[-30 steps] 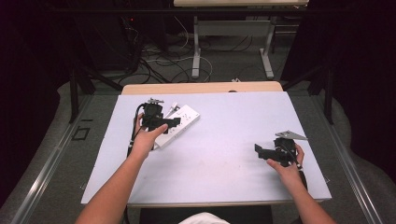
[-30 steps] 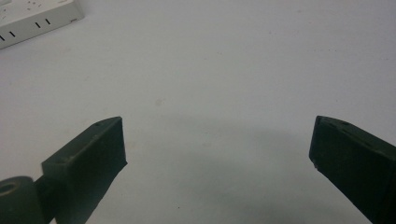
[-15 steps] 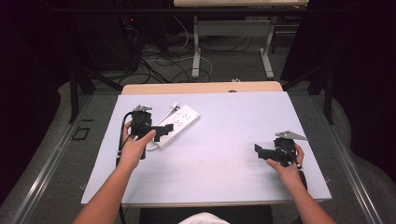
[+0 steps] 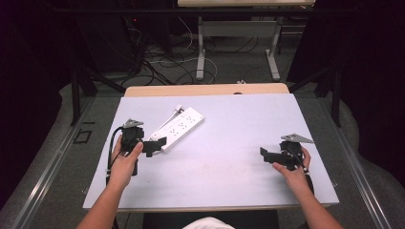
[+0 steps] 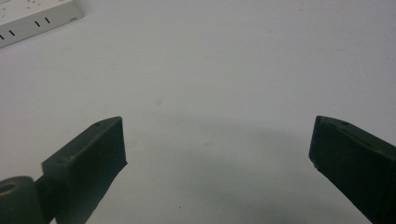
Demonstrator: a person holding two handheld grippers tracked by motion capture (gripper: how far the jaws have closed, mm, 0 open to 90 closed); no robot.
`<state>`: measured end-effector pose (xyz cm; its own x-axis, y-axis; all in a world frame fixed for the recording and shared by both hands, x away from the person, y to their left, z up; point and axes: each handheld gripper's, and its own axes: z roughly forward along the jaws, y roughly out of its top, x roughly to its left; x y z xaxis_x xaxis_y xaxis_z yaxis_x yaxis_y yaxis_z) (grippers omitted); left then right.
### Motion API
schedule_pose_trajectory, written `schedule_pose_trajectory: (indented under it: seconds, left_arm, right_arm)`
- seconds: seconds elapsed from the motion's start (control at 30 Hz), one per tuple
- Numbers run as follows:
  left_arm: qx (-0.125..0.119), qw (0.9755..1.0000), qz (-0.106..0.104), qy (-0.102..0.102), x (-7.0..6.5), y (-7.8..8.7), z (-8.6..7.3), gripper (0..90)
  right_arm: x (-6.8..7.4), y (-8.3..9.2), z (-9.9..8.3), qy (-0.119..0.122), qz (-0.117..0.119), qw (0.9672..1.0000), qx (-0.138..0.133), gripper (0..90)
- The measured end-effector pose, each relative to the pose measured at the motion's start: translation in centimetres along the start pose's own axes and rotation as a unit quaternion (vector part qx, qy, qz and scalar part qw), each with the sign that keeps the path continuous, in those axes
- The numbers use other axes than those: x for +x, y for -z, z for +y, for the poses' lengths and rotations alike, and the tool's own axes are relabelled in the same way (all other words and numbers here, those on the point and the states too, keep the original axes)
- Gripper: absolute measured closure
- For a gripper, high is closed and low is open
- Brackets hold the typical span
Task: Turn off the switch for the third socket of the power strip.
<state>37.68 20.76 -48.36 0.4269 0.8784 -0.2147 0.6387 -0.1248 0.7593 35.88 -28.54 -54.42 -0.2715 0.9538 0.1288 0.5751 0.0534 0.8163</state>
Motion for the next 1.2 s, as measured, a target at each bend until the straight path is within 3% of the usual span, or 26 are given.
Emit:
schedule_pose_trajectory:
  seconds: [0.27,0.6,1.0,1.2]
  left_arm:
    - [-0.003,0.9999,0.008,0.008,0.7,1.0,-2.0,0.3]
    - [-0.013,0.9991,0.017,0.036,2.1,1.3,-4.8,0.5]
    - [-0.024,0.9983,0.016,0.05,3.6,1.0,-6.7,1.0]
    - [-0.011,0.9985,0.017,0.05,3.9,0.4,-7.3,1.7]
  right_arm:
    - [0.0,0.0,0.0,-0.001,-0.001,1.0,0.0,3.3]
    - [0.0,0.0,0.0,-0.001,-0.001,1.0,0.001,3.3]
    - [0.1,-0.1,0.0,0.002,-0.002,1.0,0.001,3.3]
    - [0.2,-0.1,0.0,0.001,-0.001,1.0,0.002,3.3]
